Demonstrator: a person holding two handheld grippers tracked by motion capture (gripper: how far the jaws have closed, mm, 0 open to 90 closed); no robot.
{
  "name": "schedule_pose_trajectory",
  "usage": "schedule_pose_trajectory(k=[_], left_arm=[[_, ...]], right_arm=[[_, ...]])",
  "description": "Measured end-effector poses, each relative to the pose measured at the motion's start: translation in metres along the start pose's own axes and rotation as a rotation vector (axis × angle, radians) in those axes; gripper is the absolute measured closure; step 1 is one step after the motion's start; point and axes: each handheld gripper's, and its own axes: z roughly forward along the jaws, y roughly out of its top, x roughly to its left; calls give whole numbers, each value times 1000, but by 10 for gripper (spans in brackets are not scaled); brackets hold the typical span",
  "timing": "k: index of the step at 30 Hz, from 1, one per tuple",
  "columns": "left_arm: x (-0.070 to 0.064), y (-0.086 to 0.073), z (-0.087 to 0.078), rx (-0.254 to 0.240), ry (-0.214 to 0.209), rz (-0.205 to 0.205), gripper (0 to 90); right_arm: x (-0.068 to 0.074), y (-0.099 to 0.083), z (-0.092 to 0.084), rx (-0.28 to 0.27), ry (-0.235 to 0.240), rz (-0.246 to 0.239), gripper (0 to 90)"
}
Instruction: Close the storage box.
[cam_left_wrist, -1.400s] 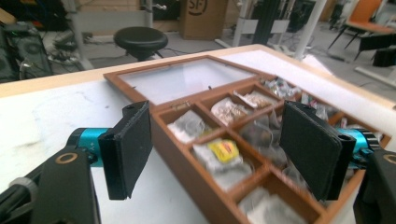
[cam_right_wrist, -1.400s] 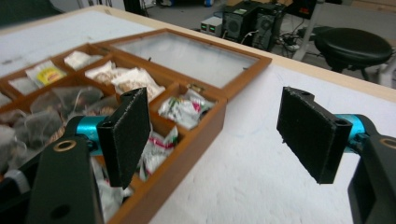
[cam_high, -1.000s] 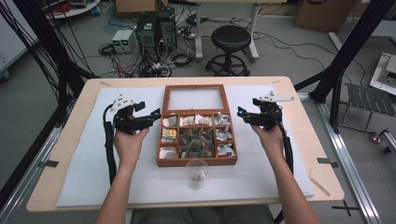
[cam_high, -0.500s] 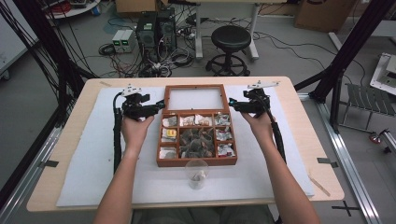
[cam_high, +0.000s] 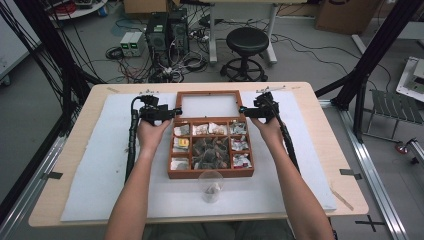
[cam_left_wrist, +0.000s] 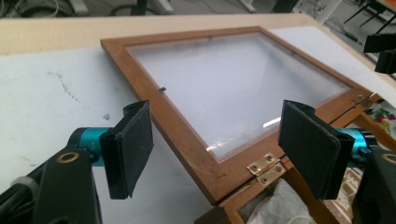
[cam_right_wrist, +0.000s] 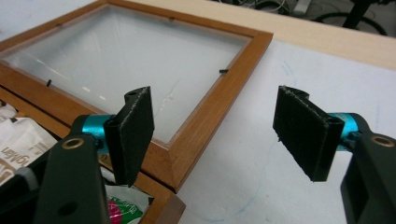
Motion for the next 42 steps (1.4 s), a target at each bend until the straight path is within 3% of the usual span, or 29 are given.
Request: schedule_pose_trajectory(k=[5, 9, 16, 18, 23, 30, 33, 34, 37, 42], left_arm=[[10, 0, 10, 33, -35, -90, 301], [15, -2, 15, 57, -41, -115, 325], [25, -8, 26, 77, -125, -192, 387], [25, -9, 28, 83, -115, -195, 391], [30, -11, 30, 107, -120, -241, 428], [33, -14, 37, 99, -161, -290, 426], [27, -13, 44, 105, -146, -281, 366], [26, -12, 44, 107, -141, -282, 359], [26, -11, 42, 105, -137, -265, 368], [21, -5, 34, 56, -112, -205, 444]], right_arm=[[-7, -4, 11, 36, 38, 64, 353], [-12, -8, 18, 66, 80, 118, 380], [-22, -14, 27, 91, 156, 230, 356], [-24, -14, 30, 101, 187, 263, 357], [-19, -10, 40, 134, 266, 286, 355], [-19, -9, 44, 134, 258, 310, 363], [-19, -10, 45, 130, 262, 312, 348], [-19, -10, 47, 133, 281, 324, 353], [-19, -10, 46, 130, 275, 317, 354], [-11, -3, 38, 86, 215, 234, 404]])
